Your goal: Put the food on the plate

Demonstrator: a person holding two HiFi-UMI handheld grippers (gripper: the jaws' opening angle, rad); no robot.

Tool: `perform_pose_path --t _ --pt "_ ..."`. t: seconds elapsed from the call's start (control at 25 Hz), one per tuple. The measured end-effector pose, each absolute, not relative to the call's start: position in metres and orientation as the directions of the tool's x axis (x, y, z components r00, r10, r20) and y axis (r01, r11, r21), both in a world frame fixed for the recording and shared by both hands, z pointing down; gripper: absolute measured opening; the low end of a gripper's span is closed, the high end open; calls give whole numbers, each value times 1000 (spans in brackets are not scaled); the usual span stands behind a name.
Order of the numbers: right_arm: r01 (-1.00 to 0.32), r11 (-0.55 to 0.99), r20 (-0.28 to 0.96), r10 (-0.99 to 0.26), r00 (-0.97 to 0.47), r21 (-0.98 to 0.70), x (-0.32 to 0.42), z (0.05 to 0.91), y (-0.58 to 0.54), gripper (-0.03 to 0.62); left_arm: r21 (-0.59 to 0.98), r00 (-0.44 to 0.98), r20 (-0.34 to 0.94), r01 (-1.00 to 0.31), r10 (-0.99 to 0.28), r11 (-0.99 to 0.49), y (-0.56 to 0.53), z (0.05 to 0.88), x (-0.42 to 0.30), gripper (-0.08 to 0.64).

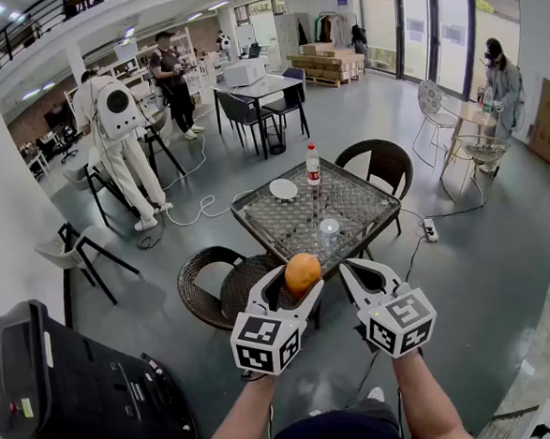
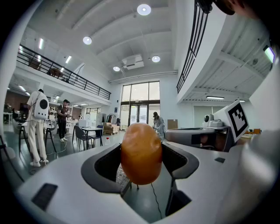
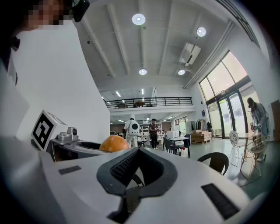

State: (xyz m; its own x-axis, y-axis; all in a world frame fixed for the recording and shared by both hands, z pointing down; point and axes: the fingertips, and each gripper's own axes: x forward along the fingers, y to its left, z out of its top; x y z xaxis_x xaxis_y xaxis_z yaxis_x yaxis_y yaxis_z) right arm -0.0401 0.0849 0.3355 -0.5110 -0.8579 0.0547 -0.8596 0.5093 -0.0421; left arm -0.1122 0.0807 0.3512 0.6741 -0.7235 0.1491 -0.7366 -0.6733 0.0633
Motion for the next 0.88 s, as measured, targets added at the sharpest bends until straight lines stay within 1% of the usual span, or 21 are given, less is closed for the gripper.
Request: perform_pose_path --t 0.6,0.88 --pt "-857 513 64 -855 -515 -42 -42 335 84 5 67 675 146 -736 -723 -674 80 351 -114 299" --pt "-853 521 65 -851 -522 -35 -29 335 79 5 63 672 152 -738 -725 -671 75 351 -102 299"
